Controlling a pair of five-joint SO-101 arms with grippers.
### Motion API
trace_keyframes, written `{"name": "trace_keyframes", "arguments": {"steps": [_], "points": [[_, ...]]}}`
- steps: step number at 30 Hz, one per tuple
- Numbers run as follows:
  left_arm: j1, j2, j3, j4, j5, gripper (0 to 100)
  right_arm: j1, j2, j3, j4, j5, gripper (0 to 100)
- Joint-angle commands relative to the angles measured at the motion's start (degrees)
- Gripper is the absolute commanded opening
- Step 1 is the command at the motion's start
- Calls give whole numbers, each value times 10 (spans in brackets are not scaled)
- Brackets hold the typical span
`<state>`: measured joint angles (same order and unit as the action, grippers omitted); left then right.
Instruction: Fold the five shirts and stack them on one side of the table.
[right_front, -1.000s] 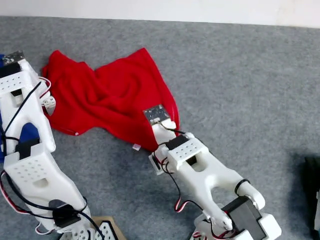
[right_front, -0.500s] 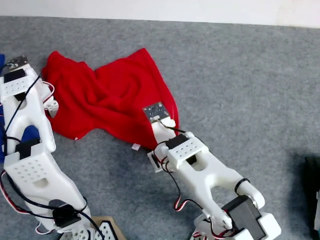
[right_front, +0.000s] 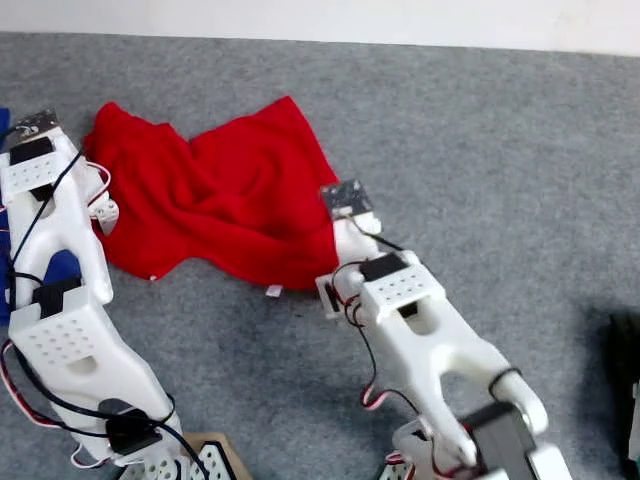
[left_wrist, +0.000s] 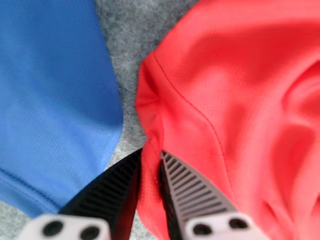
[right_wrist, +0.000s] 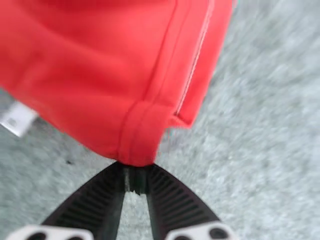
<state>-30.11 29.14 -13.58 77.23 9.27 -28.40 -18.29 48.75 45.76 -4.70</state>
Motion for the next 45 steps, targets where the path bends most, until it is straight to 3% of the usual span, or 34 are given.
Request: {"name": "trace_keyframes", "arguments": {"steps": [1, 7, 13, 15, 24, 32, 37, 41, 45], "points": [[15, -37, -5, -5, -4, 21, 15, -93, 22, -6, 7, 6], [15, -37, -5, -5, -4, 21, 13, -193, 77, -8, 4, 12], [15, -37, -5, -6, -4, 21, 0, -180, 82, -8, 4, 240], [15, -37, -5, -8, -4, 21, -15, -168, 80, -8, 4, 263], [15, -34, -6, -9, -4, 21, -42, -65, 74, -66, 3, 259], [15, -34, -6, -9, -4, 21, -41, 13, 23, -70, 3, 148], [15, -34, -4, -9, -4, 21, -39, 12, 23, -69, 4, 137], [17, -34, -5, -9, -4, 21, -36, -11, 27, -66, 6, 0], [34, -41, -10, -4, -4, 21, -7, -66, 29, -35, 8, 5]]}}
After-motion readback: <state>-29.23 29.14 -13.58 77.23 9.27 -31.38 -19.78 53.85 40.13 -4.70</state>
